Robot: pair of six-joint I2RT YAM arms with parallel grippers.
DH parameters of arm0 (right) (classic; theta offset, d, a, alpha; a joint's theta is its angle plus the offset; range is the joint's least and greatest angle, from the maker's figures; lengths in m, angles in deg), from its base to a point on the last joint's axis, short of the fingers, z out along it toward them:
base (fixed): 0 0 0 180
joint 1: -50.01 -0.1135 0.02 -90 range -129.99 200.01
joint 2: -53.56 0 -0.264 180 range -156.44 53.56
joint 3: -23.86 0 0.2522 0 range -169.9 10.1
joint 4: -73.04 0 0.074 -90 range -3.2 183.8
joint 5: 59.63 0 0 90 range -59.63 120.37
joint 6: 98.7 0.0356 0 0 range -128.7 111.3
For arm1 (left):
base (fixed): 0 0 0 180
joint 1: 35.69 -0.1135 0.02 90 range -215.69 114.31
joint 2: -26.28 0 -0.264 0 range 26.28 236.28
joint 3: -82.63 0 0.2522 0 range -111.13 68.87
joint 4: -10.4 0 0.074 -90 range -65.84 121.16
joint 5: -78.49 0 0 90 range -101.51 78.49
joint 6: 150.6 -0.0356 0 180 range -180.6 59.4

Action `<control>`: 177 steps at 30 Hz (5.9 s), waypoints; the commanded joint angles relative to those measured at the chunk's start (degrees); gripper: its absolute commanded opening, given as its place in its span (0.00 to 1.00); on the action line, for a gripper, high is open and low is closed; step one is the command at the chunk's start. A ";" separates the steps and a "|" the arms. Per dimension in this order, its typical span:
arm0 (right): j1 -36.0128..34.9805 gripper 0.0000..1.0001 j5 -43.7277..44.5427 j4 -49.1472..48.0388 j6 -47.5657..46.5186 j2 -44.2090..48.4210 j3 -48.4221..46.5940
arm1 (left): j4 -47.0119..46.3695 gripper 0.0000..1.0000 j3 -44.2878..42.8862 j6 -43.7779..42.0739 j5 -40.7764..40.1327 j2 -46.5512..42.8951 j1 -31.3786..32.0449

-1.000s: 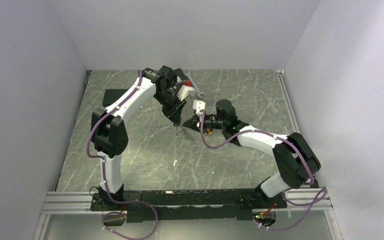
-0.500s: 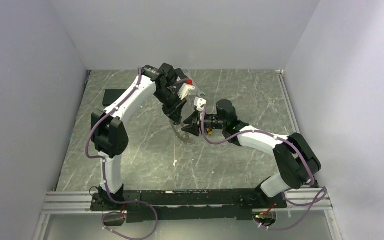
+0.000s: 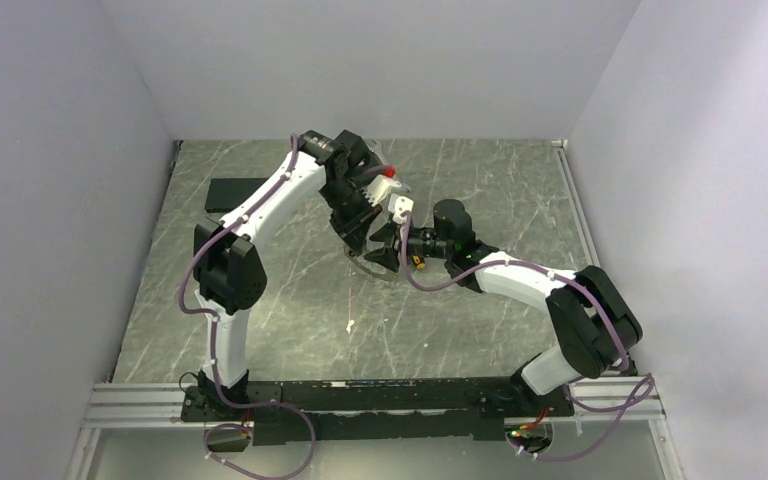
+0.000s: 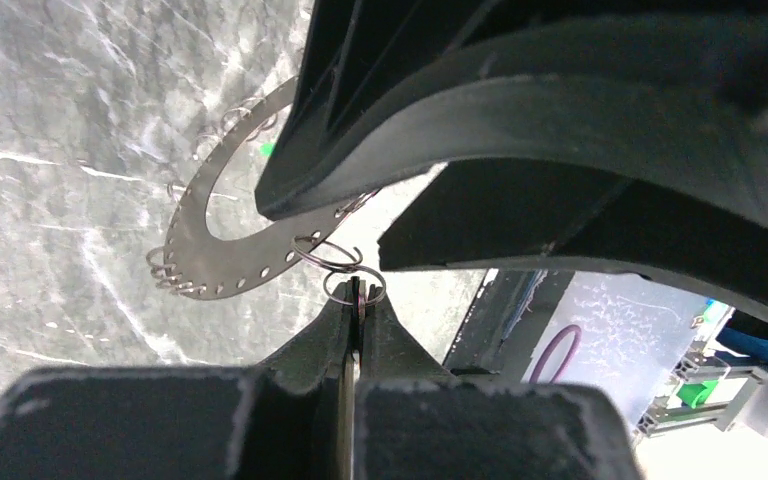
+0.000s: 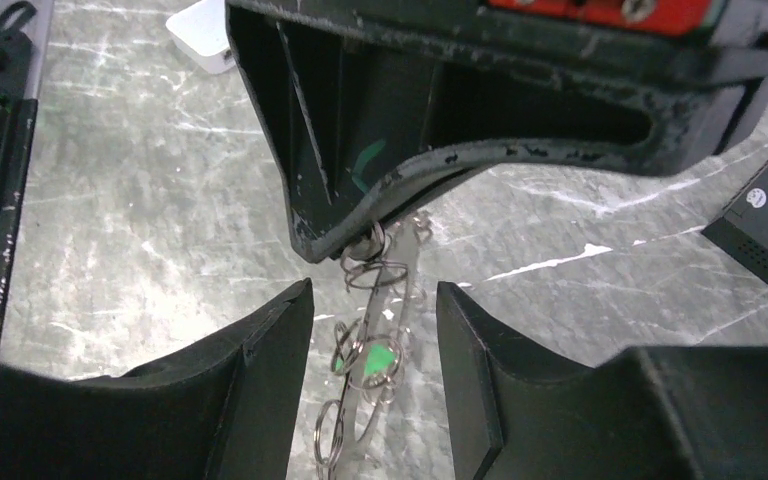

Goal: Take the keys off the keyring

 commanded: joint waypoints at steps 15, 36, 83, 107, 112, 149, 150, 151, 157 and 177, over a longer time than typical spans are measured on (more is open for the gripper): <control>-1.06 0.59 -1.89 -3.60 -3.90 2.18 1.38 | 4.24 0.00 0.10 4.22 9.09 -1.87 -0.10; -2.17 0.62 6.68 -17.98 2.03 3.96 6.13 | 3.81 0.00 1.20 6.22 14.79 -0.73 -0.37; -1.63 0.17 -5.50 -30.66 1.06 4.65 9.91 | 3.46 0.01 3.87 5.31 18.79 2.10 -1.67; -1.09 0.00 -0.08 -31.08 19.96 1.95 7.69 | -36.15 0.25 29.72 18.23 18.61 -17.42 -6.70; -0.35 0.00 0.95 -31.98 24.11 1.74 7.16 | -42.40 0.25 33.86 21.14 19.04 -18.93 -6.70; 2.84 0.38 -10.75 3.51 -4.57 6.83 0.74 | -29.81 0.00 33.75 13.64 26.59 -15.77 -5.67; 2.57 0.38 -10.51 3.96 -4.47 6.73 0.30 | -29.77 0.00 33.53 13.80 26.61 -15.69 -5.52; 2.26 0.38 -10.10 4.37 -4.21 6.75 -0.06 | -29.72 0.00 33.34 13.85 26.57 -15.58 -5.41; 0.46 0.38 -7.77 6.93 -3.69 5.93 -1.35 | -29.46 0.00 32.73 13.71 25.88 -15.37 -4.56; -0.09 0.26 -4.43 10.37 -6.56 4.53 -0.85 | -29.59 0.00 32.89 13.73 24.94 -16.25 -4.28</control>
